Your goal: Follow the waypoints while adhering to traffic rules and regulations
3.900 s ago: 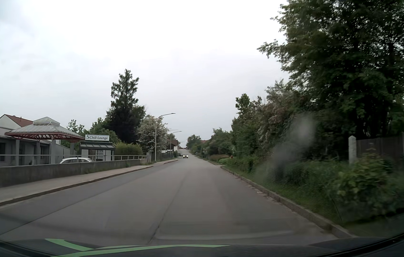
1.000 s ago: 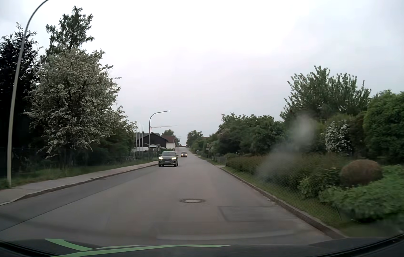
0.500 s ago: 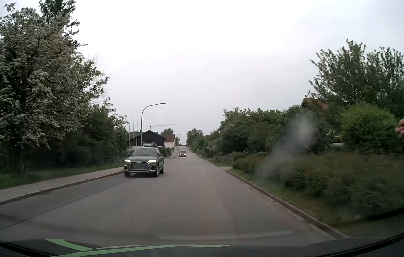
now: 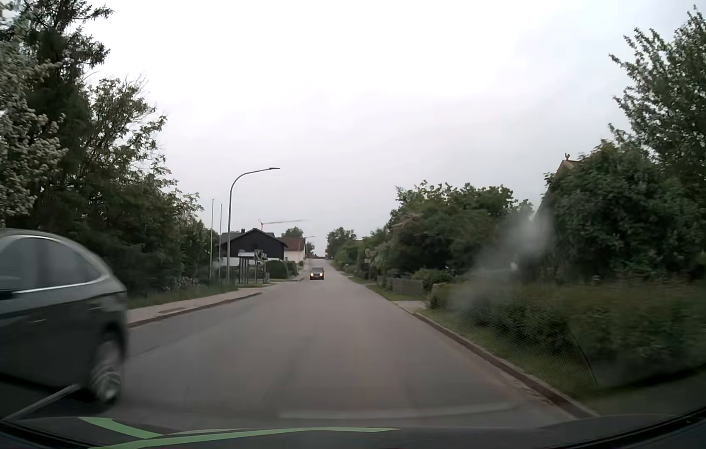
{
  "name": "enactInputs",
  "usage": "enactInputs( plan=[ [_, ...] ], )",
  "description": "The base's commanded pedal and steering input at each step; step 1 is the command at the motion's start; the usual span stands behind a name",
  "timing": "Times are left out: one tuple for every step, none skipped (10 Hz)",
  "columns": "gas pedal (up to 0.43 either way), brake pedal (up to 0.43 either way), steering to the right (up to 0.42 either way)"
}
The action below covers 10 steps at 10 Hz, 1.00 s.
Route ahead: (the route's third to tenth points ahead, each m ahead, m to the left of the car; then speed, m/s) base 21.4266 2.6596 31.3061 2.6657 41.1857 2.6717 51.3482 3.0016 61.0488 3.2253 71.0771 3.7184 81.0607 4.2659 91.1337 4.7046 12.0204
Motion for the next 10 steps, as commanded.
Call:
enactInputs(
  plan=[
    [0.087,0.000,-0.004],
    [0.087,0.000,-0.005],
    [0.087,0.000,-0.005],
    [0.087,0.000,-0.005],
    [0.087,0.000,-0.005],
    [0.087,0.000,-0.005],
    [0.087,0.000,-0.005],
    [0.087,0.000,-0.005],
    [0.087,0.000,-0.005],
    [0.087,0.000,-0.004]
  ],
)
